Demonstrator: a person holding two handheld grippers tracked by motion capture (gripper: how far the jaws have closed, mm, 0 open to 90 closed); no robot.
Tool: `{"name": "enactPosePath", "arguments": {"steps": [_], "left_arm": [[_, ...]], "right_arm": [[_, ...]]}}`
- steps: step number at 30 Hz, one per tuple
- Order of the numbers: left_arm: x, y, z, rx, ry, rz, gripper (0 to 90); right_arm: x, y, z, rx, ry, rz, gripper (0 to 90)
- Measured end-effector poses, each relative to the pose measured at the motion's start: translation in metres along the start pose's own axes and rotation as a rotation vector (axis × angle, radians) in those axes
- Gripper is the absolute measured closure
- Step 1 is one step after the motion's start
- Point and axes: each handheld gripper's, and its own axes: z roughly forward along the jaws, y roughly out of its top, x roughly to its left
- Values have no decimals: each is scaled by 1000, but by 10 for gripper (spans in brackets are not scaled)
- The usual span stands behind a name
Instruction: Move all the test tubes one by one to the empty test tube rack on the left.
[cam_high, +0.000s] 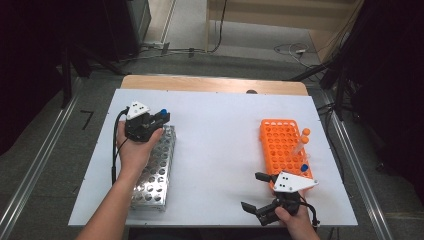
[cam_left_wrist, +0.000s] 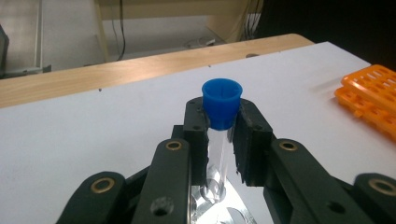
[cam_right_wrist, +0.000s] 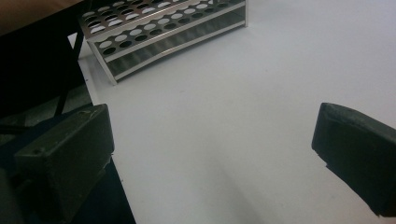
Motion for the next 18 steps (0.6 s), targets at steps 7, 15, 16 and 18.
{"name": "enactPosePath", "arguments": {"steps": [7,15,16,18], "left_arm": [[1,-1,2,40,-1,-22,756],[3,0,-3,35,-22,-48,599],[2,1,-4,30,-23,-49,574],[0,2,-7,20,-30,-42,506]], "right_arm": [[0,0,0,-3,0,0,0],[0,2,-3,-11,-9,0,0],[0,2,-4,-11,-10,0,0],[1,4,-6,-18,-15,-7,0]]}}
